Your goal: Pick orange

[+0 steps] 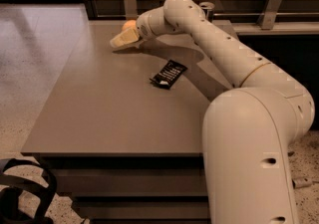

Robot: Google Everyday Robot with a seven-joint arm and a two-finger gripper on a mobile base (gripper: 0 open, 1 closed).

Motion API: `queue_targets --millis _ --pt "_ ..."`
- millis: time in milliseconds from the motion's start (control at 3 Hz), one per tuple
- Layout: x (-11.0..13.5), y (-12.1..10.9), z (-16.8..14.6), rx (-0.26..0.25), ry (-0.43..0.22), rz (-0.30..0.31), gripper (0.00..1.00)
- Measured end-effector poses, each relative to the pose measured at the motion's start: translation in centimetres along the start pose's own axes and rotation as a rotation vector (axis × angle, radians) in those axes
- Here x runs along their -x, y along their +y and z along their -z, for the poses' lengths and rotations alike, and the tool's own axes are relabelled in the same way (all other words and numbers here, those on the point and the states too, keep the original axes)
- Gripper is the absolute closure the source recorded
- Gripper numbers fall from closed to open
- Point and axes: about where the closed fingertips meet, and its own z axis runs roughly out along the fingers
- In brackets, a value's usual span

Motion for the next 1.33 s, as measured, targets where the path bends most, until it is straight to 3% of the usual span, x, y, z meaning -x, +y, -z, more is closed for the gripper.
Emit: queue_targets --millis 333,667,1333 --pt "0.0 0.8 -0.7 0.018 -0.024 -0.02 0.12" --pt "-0.1 1.4 -1.3 0.026 -0.048 -0.043 0.43" --pt "-0.2 1.8 -1.8 0.034 -0.044 -0.042 0.89"
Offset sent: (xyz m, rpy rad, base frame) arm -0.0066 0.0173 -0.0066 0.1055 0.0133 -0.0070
